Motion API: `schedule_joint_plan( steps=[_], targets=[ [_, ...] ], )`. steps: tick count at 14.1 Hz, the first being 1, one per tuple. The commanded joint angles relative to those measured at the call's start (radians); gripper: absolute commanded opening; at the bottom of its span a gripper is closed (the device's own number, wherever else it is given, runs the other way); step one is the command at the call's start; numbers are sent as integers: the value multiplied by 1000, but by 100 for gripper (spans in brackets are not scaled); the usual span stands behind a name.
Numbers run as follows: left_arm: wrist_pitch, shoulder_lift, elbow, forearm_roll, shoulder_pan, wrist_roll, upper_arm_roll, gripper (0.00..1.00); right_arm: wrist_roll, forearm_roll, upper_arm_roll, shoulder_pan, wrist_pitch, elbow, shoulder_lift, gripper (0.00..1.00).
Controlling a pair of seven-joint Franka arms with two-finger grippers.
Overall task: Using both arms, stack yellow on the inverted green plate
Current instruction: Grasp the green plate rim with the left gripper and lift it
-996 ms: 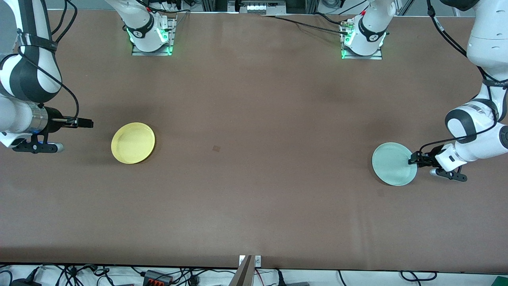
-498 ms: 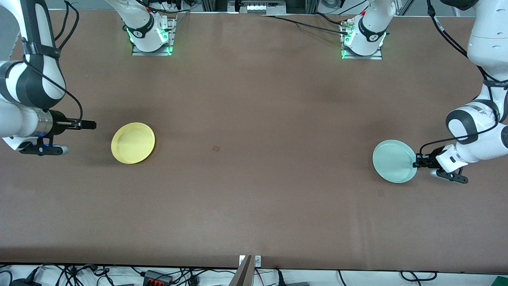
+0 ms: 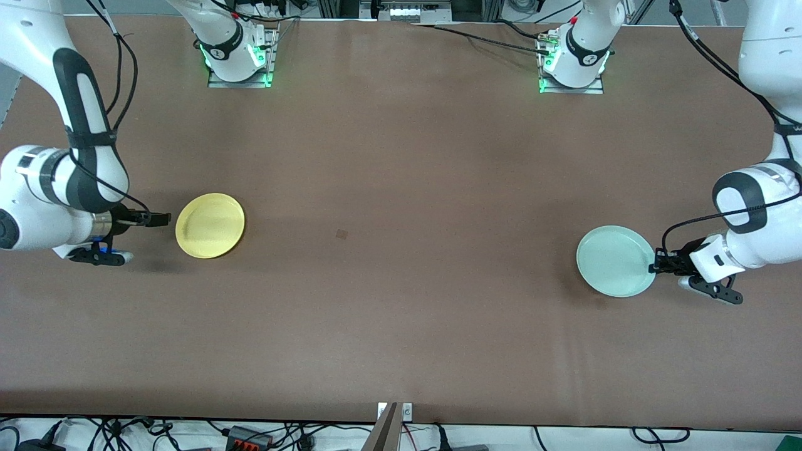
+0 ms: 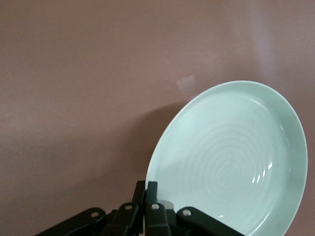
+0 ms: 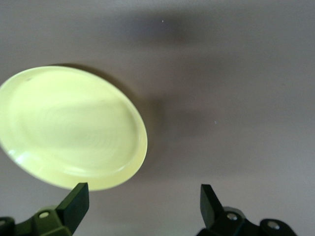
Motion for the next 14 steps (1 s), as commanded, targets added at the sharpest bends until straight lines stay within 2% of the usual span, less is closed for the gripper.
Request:
schedule_joint_plan(
  steps=[1,5,7,9,11,14],
  targets=[
    [-111,-23,87,135,-45,-139,0,1,-15,39,7,-22,33,12,62,100],
    [-192,-81,92,287,-198,-401,-2,1,-21,93,7,-22,52,12,127,99],
    [-231,-93,92,392,-286,-549,-2,1,-29,103,7,-23,50,10,136,84],
    [-289,-95,93,540,-390,-770,-3,1,-29,103,7,-23,50,10,139,68],
    [-344,-90,93,634,-488,-968,-2,1,-44,103,7,-23,49,10,145,52],
    [-435,-81,102,768,-613,-1116,0,1,-50,103,7,-28,49,12,147,31]
  ],
)
